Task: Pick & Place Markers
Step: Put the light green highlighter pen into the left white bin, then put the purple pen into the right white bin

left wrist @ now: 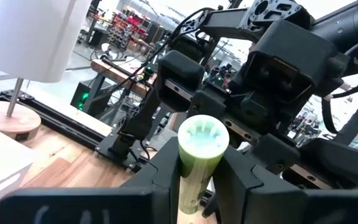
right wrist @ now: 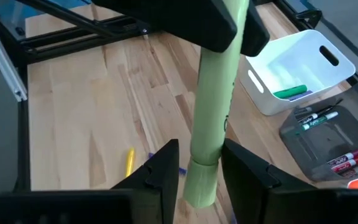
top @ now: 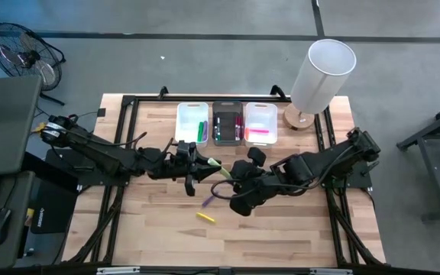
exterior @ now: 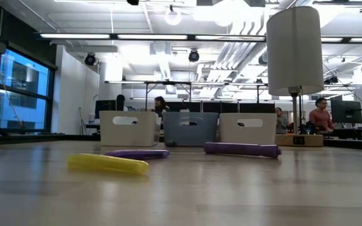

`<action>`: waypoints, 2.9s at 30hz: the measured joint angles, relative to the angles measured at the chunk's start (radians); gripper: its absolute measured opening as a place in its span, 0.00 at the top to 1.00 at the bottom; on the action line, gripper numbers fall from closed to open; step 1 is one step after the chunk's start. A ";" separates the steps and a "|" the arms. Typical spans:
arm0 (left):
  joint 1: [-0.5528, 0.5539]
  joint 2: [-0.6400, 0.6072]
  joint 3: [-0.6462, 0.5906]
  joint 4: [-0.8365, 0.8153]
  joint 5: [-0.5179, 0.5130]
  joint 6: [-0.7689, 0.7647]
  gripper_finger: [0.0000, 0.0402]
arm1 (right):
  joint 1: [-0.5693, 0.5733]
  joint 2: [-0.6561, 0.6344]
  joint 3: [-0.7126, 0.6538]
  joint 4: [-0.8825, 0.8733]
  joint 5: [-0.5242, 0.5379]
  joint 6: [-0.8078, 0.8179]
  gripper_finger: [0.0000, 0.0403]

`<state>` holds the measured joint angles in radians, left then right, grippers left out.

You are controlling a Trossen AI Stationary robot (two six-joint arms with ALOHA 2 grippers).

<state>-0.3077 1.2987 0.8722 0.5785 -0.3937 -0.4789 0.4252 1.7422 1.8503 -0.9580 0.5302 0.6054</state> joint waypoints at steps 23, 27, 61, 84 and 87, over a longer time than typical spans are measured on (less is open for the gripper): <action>0.051 0.000 0.000 -0.140 -0.250 -0.101 0.84 | 0.024 -0.209 0.001 -0.523 0.151 0.255 0.71; 0.144 0.000 0.000 -0.263 -0.217 -0.234 0.84 | 0.025 -0.185 0.001 -0.578 0.152 0.295 0.71; 0.972 0.107 0.276 -1.194 0.511 -0.073 0.83 | -0.096 -0.027 0.000 -0.567 0.201 0.411 0.71; 0.975 0.158 0.276 -1.172 0.489 -0.067 0.68 | -0.097 -0.027 0.000 -0.566 0.186 0.409 0.71; 0.970 0.158 0.276 -1.175 0.498 -0.068 0.68 | -0.097 -0.028 0.000 -0.571 0.181 0.405 0.71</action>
<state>0.6626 1.4567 1.1484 -0.5968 0.1039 -0.5465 0.3279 1.7147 1.8500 -1.5288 0.7116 1.0108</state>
